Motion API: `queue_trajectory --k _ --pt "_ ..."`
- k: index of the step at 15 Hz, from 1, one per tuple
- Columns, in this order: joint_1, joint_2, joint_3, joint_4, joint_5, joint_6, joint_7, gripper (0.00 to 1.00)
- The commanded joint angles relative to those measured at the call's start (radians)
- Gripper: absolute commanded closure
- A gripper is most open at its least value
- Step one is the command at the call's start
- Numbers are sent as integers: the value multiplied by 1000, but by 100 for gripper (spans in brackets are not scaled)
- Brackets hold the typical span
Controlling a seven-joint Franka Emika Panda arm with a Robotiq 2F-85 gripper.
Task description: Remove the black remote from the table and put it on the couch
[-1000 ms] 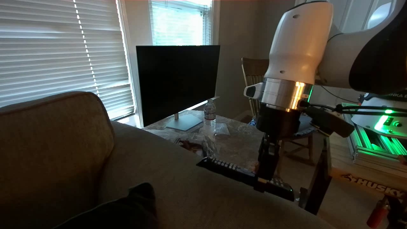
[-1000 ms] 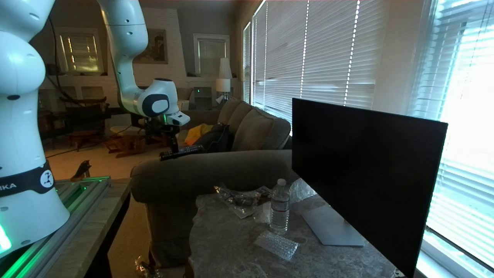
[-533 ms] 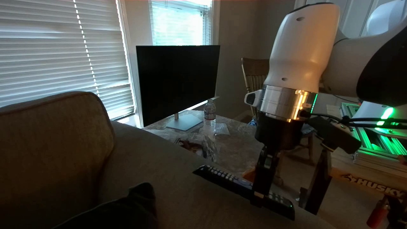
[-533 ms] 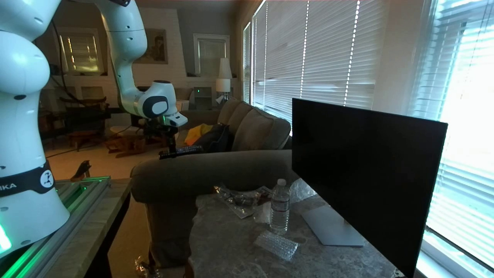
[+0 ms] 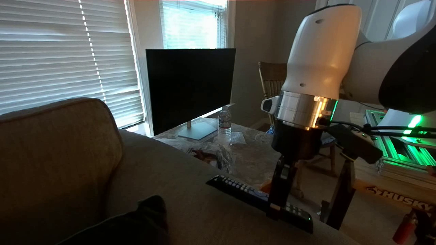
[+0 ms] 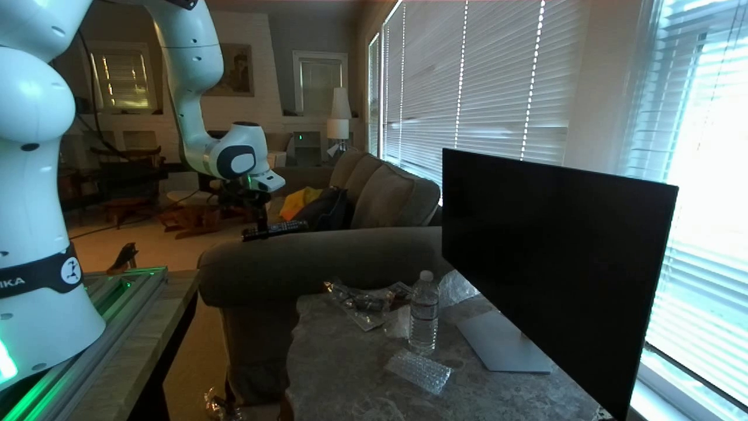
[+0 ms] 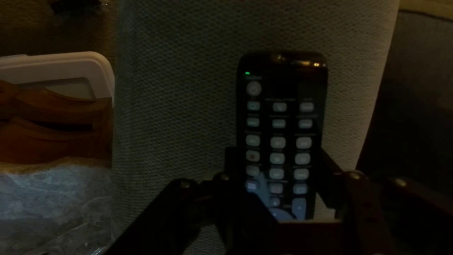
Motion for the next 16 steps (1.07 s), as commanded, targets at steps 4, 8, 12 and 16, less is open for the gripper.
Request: queue_trajectory --k 4,8,12,16 --pt "68 4 -65 26 20 -25 88 72" --pt "125 13 -121 41 1 -45 145 72" --pt "175 25 -166 72 -25 -98 177 72" --pt "195 50 -177 113 -46 -147 184 72"
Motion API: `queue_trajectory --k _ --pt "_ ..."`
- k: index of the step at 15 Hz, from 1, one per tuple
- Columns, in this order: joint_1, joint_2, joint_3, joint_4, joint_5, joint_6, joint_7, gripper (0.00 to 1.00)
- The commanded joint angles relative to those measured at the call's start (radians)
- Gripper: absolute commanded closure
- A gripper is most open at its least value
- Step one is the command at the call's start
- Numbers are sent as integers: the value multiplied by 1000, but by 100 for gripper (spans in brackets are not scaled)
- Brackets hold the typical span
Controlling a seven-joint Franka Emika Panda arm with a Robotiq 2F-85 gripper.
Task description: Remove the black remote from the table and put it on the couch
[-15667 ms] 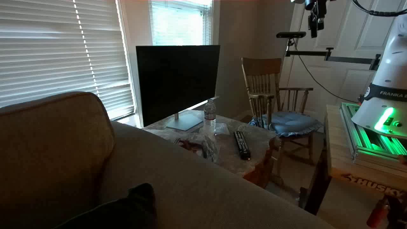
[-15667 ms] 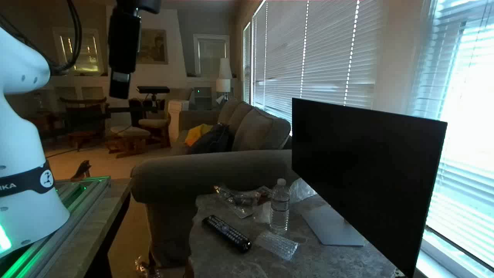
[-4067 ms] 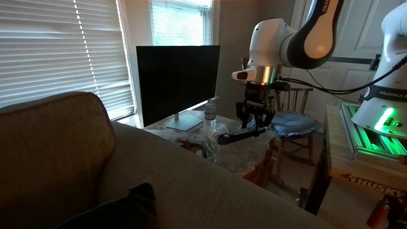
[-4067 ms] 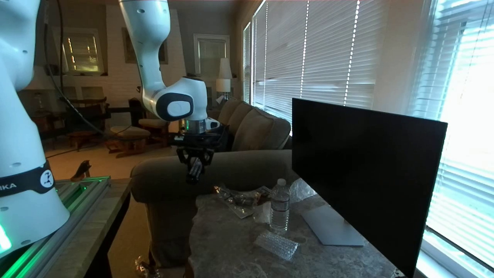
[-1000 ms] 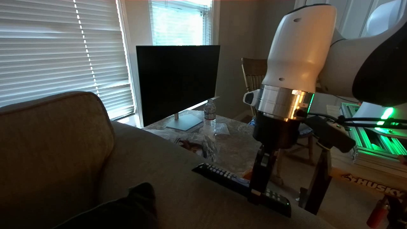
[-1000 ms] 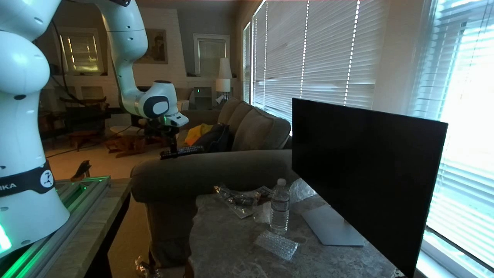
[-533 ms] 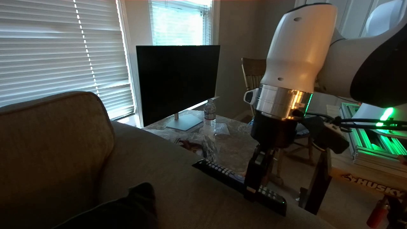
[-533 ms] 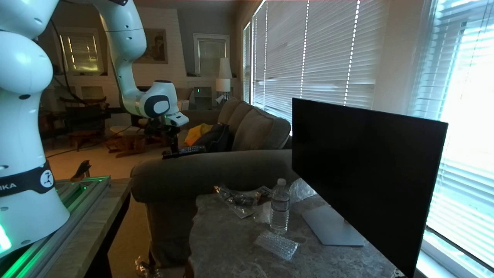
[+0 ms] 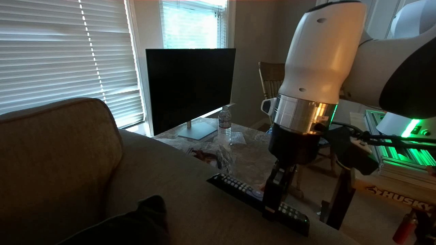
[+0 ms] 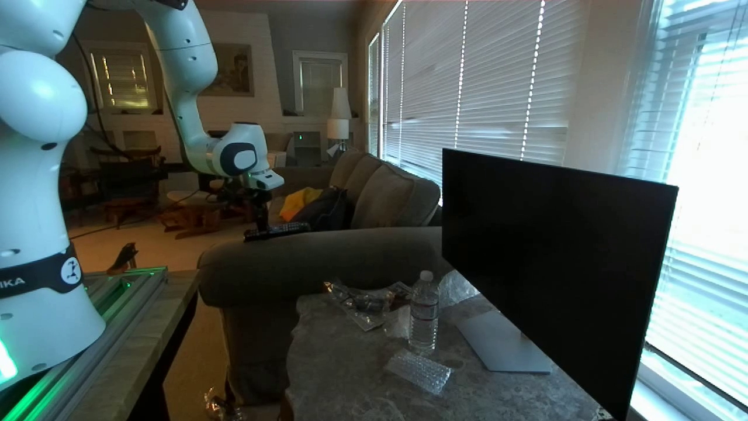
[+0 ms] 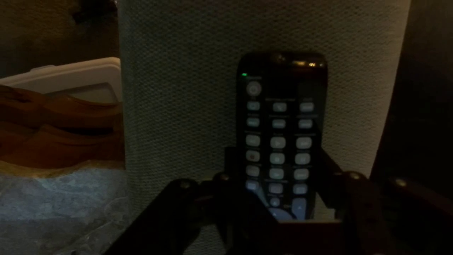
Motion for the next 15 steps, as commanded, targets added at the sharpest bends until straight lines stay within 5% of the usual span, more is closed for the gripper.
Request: queue_trajectory --k 1,15 --pt "19 37 -14 68 -37 -69 38 72" --pt "17 94 -24 172 -94 -193 109 72"
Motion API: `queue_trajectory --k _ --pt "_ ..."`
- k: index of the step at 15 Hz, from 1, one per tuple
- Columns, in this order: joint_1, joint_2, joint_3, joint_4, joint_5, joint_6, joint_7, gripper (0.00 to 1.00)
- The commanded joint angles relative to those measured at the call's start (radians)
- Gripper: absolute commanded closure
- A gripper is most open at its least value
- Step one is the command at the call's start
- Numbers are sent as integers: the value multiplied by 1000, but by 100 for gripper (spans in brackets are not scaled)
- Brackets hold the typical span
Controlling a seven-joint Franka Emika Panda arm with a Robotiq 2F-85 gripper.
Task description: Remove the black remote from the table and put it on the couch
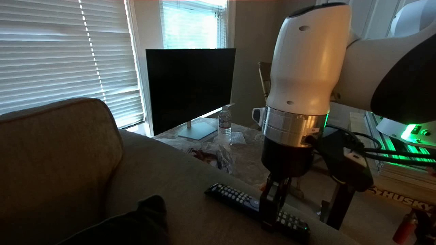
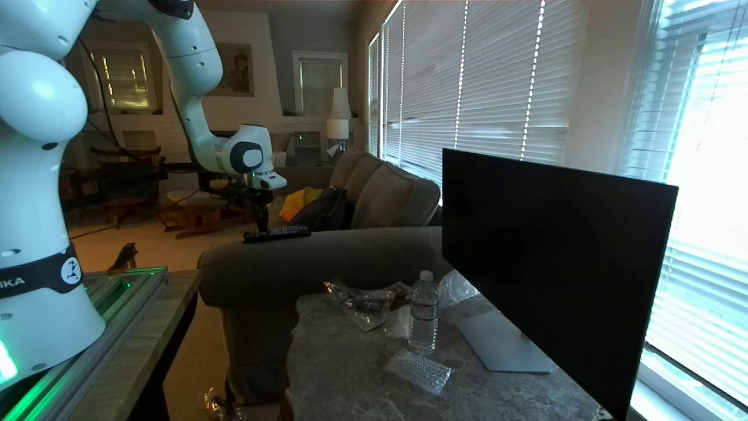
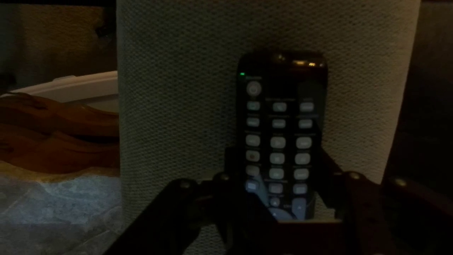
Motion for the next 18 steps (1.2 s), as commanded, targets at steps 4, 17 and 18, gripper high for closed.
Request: queue_trajectory --k 4,17,18 --pt "8 39 -14 56 -75 -46 98 15" --pt "-8 -143 42 -55 -87 -92 110 0" --pt "-2 -168 35 -69 -99 -101 122 0"
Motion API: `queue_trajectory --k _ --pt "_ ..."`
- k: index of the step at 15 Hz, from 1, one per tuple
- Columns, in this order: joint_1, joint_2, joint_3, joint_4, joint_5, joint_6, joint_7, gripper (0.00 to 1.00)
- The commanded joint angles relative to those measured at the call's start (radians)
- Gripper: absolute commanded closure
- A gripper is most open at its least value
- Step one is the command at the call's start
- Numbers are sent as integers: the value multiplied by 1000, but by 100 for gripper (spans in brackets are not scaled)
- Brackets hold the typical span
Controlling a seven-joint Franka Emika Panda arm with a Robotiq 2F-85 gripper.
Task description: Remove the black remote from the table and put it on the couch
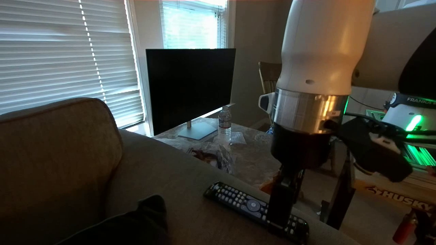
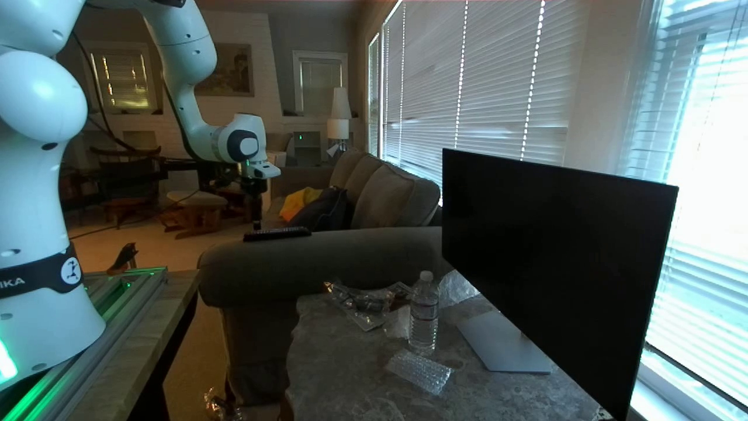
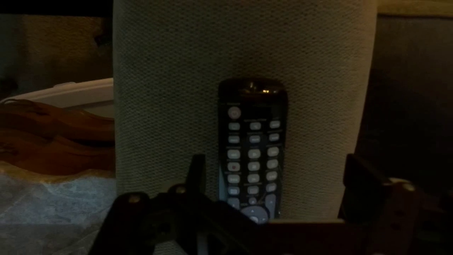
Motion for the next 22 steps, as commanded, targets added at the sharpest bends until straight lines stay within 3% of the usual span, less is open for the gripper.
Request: queue_trajectory --k 1,11,18,22 --pt "2 -120 -2 -79 -55 -39 58 0" --pt "-68 -392 43 -232 -231 -155 143 0" --pt "-267 -634 221 -363 -163 -284 -63 0" --pt "-376 -777 286 -441 -91 -333 -252 0"
